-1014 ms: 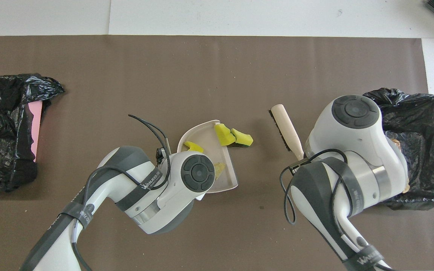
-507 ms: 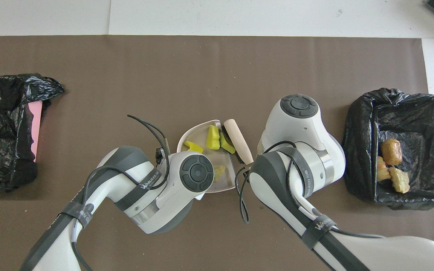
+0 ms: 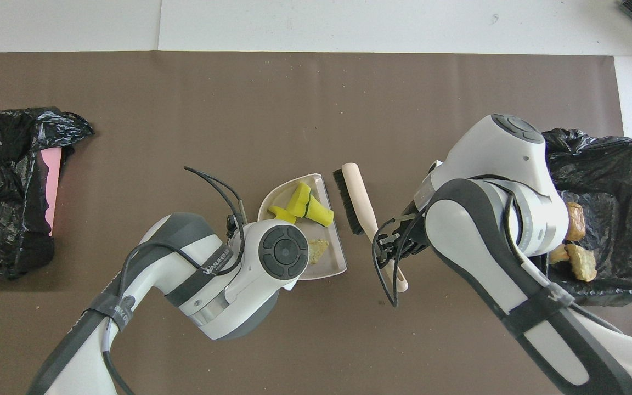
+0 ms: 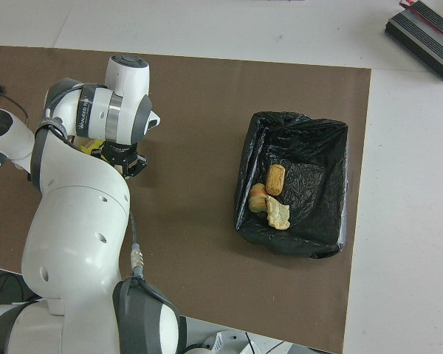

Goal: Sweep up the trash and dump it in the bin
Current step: 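Sweep the yellow sponge pieces into the dustpan with the right gripper's brush, then carry the dustpan with the left gripper toward the farther black bag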

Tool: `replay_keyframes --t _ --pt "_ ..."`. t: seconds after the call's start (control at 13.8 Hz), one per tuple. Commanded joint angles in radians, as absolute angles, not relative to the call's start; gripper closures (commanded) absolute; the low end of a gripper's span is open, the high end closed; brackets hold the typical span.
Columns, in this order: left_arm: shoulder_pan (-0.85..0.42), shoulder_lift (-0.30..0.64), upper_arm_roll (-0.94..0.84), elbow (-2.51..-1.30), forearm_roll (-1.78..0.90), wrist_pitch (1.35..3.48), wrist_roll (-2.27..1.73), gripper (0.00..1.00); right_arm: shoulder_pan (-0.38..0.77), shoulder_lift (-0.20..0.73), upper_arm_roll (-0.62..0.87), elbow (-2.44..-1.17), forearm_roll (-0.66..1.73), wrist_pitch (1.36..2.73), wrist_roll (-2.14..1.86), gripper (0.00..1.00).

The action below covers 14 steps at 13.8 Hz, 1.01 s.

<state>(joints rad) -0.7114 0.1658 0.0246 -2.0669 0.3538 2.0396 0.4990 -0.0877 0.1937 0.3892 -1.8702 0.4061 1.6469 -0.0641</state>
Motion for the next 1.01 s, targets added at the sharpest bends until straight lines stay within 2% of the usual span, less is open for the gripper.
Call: replay_keyframes --t 0.0,0.29,0.51,0.65,0.8,0.94 --pt "-0.666 0.150 0.023 -2.088 0.374 2.092 0.566 1.00 -0.092 0.085 0.393 -1.885 0.320 1.571 0.013 1.00" --pt "-0.594 0.108 0.031 -2.046 0.374 2.074 0.777 1.00 -0.046 -0.107 0.399 -2.006 0.249 1.542 0.315 1.00" --pt "-0.488 0.039 0.029 -2.048 0.374 2.053 0.900 1.00 0.096 -0.221 0.402 -2.130 0.284 1.592 0.498 1.00" --pt "-0.395 -0.006 0.028 -2.049 0.373 2.049 1.012 1.00 0.219 -0.222 0.402 -2.163 0.313 1.627 0.616 1.00" --pt "-0.300 -0.049 0.029 -2.051 0.365 2.010 1.107 1.00 0.285 -0.224 0.402 -2.216 0.328 1.719 0.638 1.00" --pt "-0.201 -0.081 0.031 -2.051 0.365 1.987 1.182 1.00 0.346 -0.224 0.402 -2.302 0.330 1.869 0.643 1.00"
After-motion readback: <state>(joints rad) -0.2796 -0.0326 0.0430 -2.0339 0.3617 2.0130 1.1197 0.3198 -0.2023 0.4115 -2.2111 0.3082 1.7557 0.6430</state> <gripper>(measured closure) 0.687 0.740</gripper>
